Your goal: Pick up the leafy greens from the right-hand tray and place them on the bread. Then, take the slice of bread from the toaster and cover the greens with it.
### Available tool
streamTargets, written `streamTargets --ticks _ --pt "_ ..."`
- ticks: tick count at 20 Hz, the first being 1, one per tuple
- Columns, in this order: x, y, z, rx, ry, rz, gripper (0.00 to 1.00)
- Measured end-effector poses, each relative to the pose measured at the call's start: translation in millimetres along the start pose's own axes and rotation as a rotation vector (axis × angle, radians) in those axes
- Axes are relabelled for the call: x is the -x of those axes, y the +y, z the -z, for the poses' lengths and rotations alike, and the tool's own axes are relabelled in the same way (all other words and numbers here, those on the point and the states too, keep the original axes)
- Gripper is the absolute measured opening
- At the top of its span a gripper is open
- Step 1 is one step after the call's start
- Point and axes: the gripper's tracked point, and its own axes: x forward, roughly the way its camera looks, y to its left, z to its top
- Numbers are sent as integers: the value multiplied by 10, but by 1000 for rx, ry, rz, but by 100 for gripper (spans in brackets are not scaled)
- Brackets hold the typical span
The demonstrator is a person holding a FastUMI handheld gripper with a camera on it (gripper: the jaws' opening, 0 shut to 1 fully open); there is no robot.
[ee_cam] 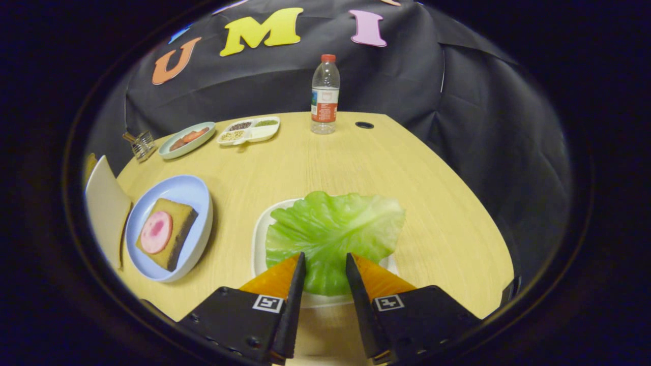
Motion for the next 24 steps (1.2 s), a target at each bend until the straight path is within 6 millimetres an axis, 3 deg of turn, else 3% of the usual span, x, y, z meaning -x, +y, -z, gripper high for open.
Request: streamTargets --ticks 1,4,6,8,9,12,19,24 --pt "4 5 8 -7 4 1 43" --pt "-41 49 8 -23 7 -35 42" --pt "-22 41 -3 -49 -3 -42 8" --pt "-14 21 -46 -64 -13 -33 10" --pt "-15 24 -27 -62 -15 -25 1" --pt "72 42 -81 -55 -32 -47 0" --pt "456 70 -414 -62 -110 -94 0" --pt "739 323 -571 -34 -159 -129 0"
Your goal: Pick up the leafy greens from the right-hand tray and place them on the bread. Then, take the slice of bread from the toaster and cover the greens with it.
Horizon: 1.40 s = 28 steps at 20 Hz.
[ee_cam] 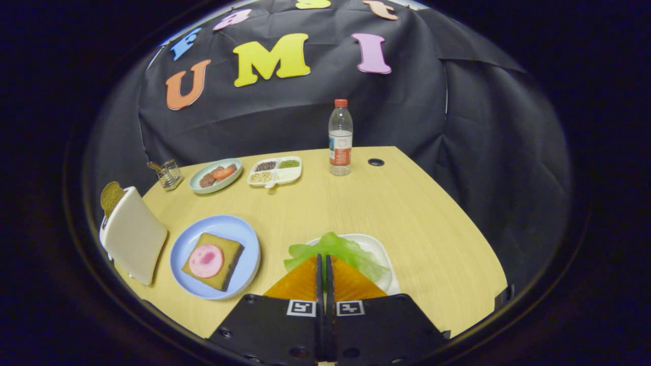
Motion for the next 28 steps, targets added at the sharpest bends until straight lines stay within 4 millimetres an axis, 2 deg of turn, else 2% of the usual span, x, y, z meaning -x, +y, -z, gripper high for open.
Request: streamTargets --ticks 3,8,13,15,17,19,25,26,28 --pt "87 306 -95 19 -27 -35 0" --pt "95 996 -36 52 -16 -104 0" --pt "-48 1638 130 84 23 -150 0" --pt "-131 1818 168 112 23 -157 0" --pt "-197 1984 292 136 42 -172 0" --pt "-227 2083 377 163 41 -183 0" --pt "-213 2118 661 209 75 -170 1" --pt "-227 2106 715 225 85 -163 3" --pt "-190 2063 713 246 81 -153 16"
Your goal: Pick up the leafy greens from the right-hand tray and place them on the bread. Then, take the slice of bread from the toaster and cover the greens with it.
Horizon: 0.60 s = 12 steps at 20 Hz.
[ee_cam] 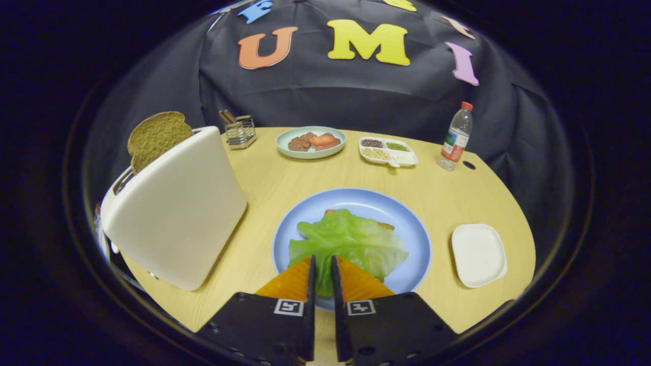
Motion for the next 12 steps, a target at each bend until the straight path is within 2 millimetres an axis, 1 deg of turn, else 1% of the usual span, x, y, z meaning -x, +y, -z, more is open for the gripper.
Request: streamTargets --ticks 2,4,7,10,12 --pt "78 -26 -79 -20 -23 2 36" --pt "234 14 -173 -66 -23 -19 59" --pt "510 -9 -467 -69 -97 -1 94" --pt "780 76 -693 -76 -154 1 97" --pt "938 185 -829 -74 -172 -11 96"
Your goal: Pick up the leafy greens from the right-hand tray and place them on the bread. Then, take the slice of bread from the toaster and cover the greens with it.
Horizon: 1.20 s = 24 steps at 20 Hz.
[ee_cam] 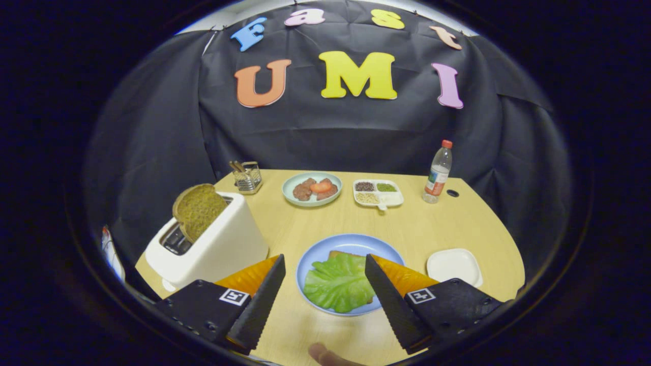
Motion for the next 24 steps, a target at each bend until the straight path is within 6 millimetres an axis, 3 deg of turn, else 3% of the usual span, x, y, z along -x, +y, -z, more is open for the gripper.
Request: streamTargets --ticks 5,11,14,18,24 --pt "233 404 -476 41 -64 -7 97" --pt "239 1191 -847 55 -82 -60 97" --pt "82 1534 -859 84 -66 -65 97" --pt "-225 1786 -714 83 -9 -35 97" --pt "-490 1794 -619 98 15 62 94"
